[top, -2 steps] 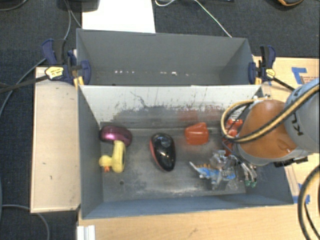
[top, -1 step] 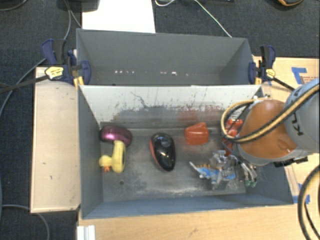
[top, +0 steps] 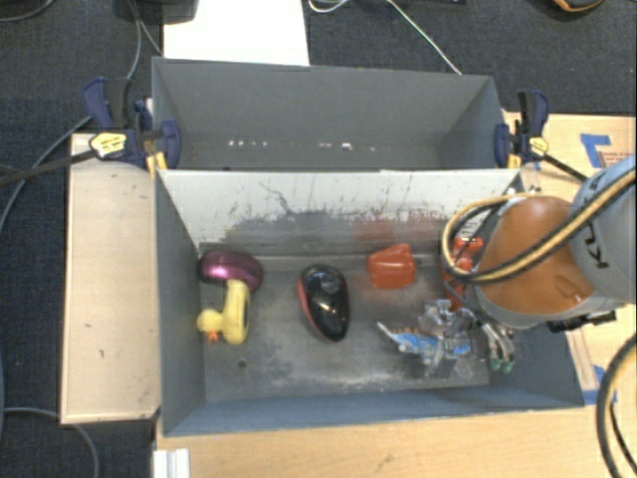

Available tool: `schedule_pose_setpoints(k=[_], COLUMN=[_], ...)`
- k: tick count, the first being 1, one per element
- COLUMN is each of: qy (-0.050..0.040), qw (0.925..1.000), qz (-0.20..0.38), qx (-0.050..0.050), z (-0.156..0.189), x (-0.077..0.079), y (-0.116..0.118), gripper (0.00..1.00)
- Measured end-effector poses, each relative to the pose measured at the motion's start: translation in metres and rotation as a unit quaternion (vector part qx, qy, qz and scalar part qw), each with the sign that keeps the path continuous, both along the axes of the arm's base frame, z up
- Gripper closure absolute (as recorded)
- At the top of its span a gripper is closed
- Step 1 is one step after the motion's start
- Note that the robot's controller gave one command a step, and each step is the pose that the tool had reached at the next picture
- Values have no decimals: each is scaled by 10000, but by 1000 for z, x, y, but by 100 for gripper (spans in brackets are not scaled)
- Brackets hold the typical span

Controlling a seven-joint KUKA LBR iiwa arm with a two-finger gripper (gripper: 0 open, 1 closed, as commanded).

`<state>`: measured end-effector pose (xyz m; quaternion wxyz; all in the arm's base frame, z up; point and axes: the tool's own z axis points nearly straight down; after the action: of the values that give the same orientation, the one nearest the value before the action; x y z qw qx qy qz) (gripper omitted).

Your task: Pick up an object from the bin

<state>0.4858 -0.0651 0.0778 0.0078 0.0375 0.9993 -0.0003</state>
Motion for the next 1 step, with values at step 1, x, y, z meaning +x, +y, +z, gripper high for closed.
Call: schedule_pose_setpoints(k=[1], qy=[28], qw=[10000], qz=[5], qx=[6], z=[21], x=[-1], y=[0], gripper=[100])
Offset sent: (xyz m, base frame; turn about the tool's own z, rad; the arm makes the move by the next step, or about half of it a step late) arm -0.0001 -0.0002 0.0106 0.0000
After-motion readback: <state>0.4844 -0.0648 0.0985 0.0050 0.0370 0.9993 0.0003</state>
